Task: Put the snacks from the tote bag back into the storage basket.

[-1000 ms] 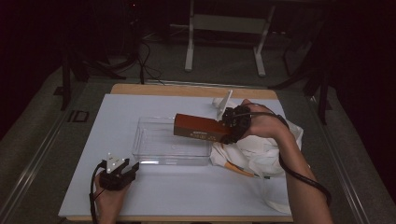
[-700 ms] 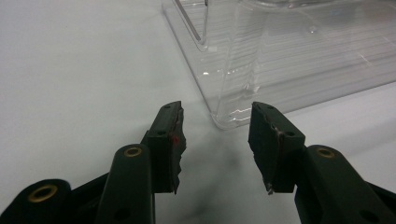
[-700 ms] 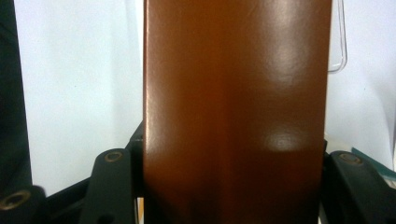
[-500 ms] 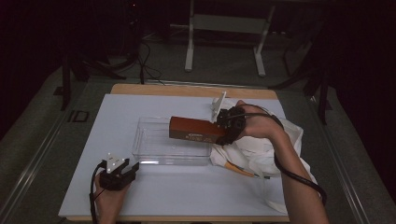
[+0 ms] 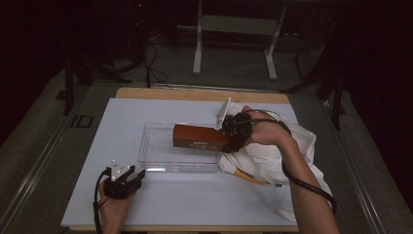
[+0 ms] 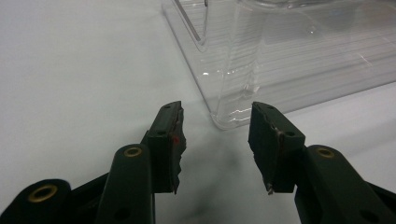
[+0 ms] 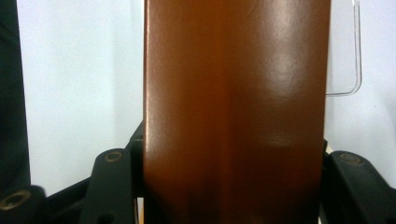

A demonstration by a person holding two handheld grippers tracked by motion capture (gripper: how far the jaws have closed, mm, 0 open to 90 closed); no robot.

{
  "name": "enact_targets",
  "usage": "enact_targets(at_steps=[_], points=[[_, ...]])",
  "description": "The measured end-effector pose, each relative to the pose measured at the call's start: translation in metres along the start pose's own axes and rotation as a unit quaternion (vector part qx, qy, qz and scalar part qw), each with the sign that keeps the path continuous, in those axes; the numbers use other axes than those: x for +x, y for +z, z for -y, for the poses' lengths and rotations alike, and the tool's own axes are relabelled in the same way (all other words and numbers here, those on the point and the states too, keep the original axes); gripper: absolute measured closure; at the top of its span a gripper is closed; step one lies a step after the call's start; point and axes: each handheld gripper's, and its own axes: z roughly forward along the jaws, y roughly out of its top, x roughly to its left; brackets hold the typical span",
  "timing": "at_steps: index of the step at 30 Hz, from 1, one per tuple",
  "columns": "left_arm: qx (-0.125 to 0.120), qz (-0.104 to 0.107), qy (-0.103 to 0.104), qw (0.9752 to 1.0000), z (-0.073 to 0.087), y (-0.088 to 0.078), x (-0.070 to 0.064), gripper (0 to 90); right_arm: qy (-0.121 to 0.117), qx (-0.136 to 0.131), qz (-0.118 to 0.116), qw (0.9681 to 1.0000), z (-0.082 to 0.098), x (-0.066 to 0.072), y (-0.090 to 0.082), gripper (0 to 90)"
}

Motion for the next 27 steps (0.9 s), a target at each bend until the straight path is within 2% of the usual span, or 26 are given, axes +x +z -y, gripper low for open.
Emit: enact_targets(at_steps=[27], points=[[0.0,0.001,-0.002,1.0,0.0,0.0,0.0,55.2,-0.018,0.01,-0.013,0.9997,-0.017,0.002,0.018,43.1]])
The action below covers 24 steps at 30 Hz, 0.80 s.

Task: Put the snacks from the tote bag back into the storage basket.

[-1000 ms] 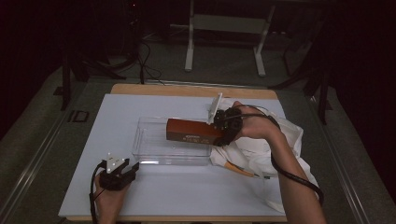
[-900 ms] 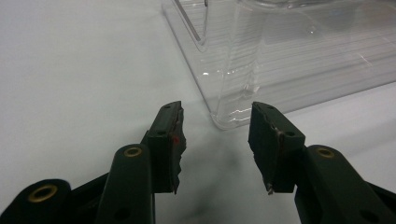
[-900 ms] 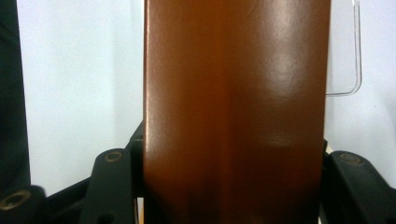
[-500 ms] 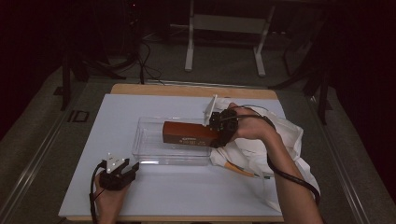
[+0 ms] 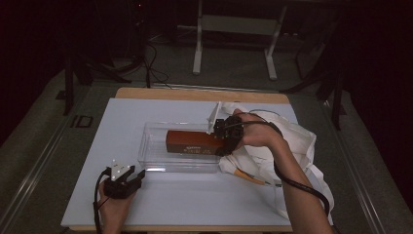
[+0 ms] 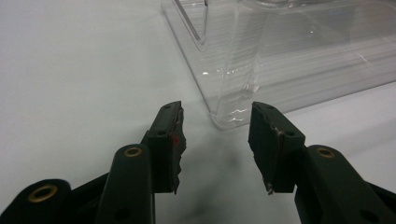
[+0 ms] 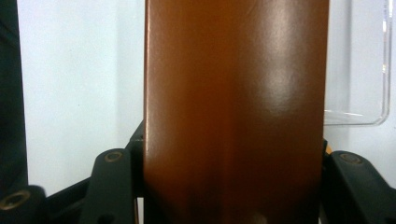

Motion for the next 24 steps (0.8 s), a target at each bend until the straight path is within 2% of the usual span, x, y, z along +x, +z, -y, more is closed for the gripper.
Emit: enact_targets(at_steps=[13,24], points=[[0.001,-0.001,0.0,1.0,0.0,0.0,0.0,55.2,-0.006,0.007,-0.005,0.9999,-0.008,0.001,0.007,43.0],[0.002,-0.001,0.001,1.0,0.0,0.0,0.0,55.2,-0.016,0.017,0.001,0.9997,-0.014,0.001,0.01,43.0]])
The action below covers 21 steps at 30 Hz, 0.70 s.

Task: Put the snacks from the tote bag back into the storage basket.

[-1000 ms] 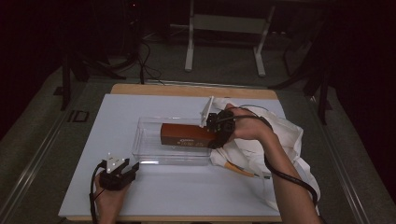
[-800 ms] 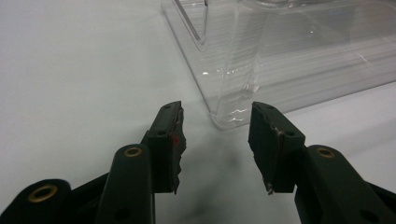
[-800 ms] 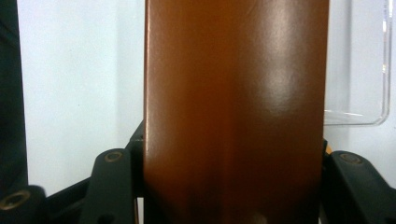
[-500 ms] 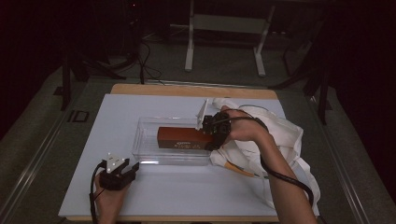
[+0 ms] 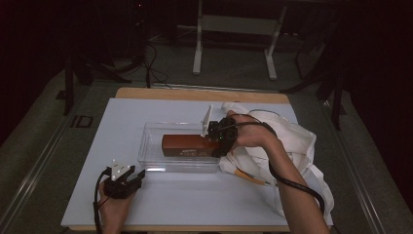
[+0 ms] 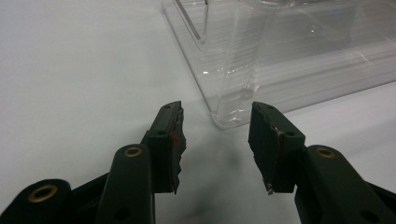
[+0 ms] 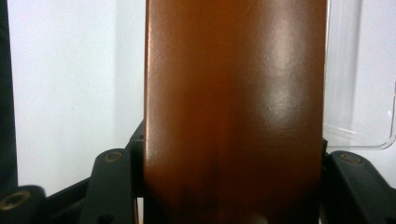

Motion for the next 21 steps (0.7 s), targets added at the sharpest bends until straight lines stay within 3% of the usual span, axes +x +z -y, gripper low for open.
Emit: enact_targets(at_steps=[15,21], points=[[-0.001,0.0,0.0,1.0,0.0,0.0,0.0,55.0,-0.012,0.003,0.004,0.9999,-0.008,0.001,0.008,42.9],[0.0,0.0,0.0,1.0,0.0,0.0,0.0,55.0,-0.015,0.006,-0.008,0.9998,-0.013,0.001,0.013,42.7]])
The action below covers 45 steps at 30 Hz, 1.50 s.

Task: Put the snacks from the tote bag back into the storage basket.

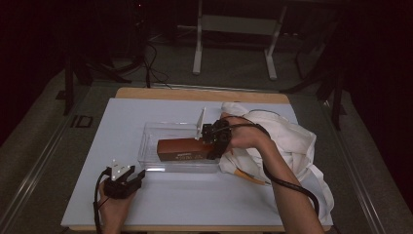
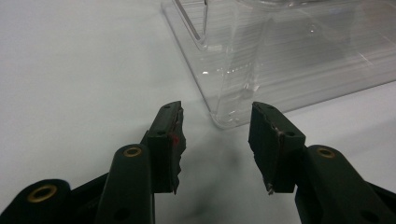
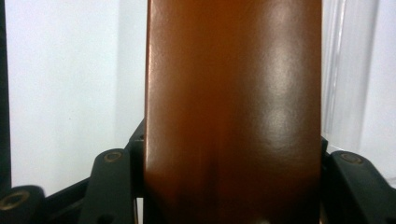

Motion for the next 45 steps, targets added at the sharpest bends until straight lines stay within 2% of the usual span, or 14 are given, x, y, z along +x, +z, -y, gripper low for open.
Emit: enact_targets(at_steps=[12,14,19,25,32,38,45], points=[[0.002,0.001,0.0,1.0,0.0,0.0,0.0,54.8,-0.007,0.003,0.0,1.0,-0.007,0.001,0.005,42.2],[0.002,0.0,0.001,1.0,0.0,0.0,0.0,54.8,0.0,0.01,-0.006,0.9999,-0.009,0.002,0.008,41.9],[0.003,0.001,0.001,1.0,0.0,0.001,0.0,54.8,0.001,-0.009,-0.014,0.9999,-0.013,0.002,0.008,39.9],[0.004,0.001,0.001,1.0,0.0,0.001,0.0,54.7,0.004,-0.004,-0.018,0.9998,-0.016,0.003,0.01,38.1],[0.005,0.001,0.002,1.0,0.0,0.001,0.0,54.7,0.009,-0.005,-0.026,0.9996,-0.013,0.003,0.014,31.0],[0.004,0.0,0.001,1.0,0.0,0.001,0.0,54.7,0.013,0.004,-0.029,0.9995,-0.008,0.003,0.016,29.3],[0.004,0.0,0.001,1.0,0.0,0.001,0.0,54.6,0.016,-0.004,-0.029,0.9994,-0.004,0.003,0.01,29.3]])
